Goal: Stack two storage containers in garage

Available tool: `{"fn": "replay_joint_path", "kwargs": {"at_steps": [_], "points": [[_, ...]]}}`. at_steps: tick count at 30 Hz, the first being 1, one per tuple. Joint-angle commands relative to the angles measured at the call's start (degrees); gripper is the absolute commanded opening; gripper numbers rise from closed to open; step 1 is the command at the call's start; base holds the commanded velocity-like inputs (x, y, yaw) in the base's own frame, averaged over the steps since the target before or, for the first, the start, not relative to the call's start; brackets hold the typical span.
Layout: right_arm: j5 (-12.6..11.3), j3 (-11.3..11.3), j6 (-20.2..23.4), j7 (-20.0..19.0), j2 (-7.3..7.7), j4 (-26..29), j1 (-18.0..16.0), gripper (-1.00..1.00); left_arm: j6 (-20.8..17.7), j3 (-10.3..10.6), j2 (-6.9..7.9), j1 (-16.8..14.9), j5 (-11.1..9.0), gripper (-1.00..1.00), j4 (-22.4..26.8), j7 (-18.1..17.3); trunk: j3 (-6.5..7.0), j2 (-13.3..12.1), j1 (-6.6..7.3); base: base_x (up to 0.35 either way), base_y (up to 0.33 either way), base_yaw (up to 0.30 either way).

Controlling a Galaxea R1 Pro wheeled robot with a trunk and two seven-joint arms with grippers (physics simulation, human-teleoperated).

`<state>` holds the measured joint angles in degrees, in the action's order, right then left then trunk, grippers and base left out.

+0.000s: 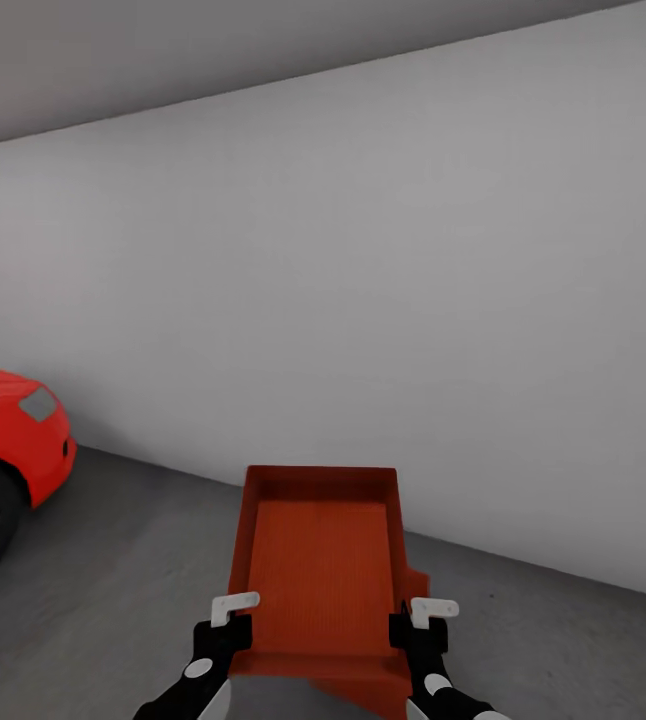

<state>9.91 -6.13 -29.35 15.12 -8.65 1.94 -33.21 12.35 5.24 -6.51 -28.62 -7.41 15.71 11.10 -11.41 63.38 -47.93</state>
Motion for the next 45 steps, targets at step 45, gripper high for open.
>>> {"fn": "replay_joint_path", "kwargs": {"at_steps": [45], "points": [[0.1, 0.2, -3.7, -0.1, 0.30, 0.1, -0.1, -1.00, -1.2, 0.4, 0.01, 0.0, -0.8, -1.00, -0.1, -0.7, -0.08, 0.1, -0.04, 0.177, 0.115, -0.284]]}}
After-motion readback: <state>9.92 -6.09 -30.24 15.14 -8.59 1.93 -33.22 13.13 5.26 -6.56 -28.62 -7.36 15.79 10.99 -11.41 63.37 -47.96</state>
